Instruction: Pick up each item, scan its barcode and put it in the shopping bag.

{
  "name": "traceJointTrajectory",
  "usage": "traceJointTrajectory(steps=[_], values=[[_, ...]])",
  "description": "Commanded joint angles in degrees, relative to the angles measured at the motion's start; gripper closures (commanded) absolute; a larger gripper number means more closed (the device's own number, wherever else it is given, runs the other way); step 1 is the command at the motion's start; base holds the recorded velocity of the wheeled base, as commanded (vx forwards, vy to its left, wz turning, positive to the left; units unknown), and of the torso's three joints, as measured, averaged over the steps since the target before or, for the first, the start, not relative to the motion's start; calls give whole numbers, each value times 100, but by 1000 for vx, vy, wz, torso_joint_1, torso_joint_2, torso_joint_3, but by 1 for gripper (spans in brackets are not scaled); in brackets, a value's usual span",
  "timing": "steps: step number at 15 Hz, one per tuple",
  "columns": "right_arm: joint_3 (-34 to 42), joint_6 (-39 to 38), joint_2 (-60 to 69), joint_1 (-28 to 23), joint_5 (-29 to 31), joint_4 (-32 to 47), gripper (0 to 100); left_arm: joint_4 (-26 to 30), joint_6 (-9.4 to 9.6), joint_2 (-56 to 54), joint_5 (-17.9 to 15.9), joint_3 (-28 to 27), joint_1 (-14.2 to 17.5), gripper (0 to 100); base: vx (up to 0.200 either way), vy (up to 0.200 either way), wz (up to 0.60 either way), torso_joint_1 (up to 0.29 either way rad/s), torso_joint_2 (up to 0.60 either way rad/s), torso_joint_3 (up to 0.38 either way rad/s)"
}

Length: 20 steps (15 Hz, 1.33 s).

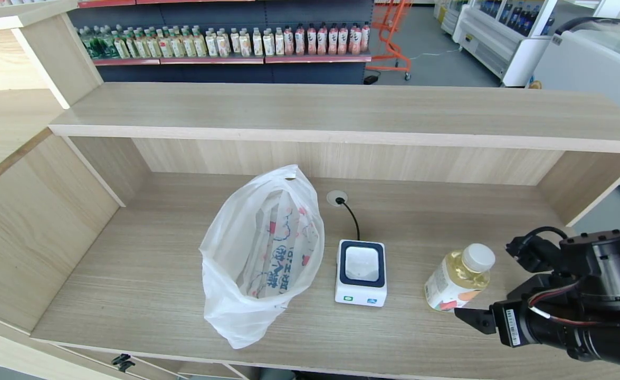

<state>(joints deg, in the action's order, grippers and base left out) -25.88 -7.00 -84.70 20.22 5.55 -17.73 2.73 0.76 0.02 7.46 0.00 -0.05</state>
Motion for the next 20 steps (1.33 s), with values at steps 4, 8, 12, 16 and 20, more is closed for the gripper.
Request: traceJointTrajectory(steps=[4,8,12,16,20], values=[[145,225,-723,52,192,-776,0,-1,-5,6,1,0,-4,0,0,0,0,0,0,0],[162,559,-1224,61,518,-1655,0,-1,4,6,1,0,-4,0,0,0,0,0,0,0],[162,735,-1462,96,518,-2007,0,-1,4,6,1,0,-4,0,0,0,0,0,0,0],[153,744,-1550,201,518,-2209,0,-1,4,6,1,0,-4,0,0,0,0,0,0,0],[145,744,-1585,210,518,-2394,0,8,4,6,1,0,-4,0,0,0,0,0,0,0]])
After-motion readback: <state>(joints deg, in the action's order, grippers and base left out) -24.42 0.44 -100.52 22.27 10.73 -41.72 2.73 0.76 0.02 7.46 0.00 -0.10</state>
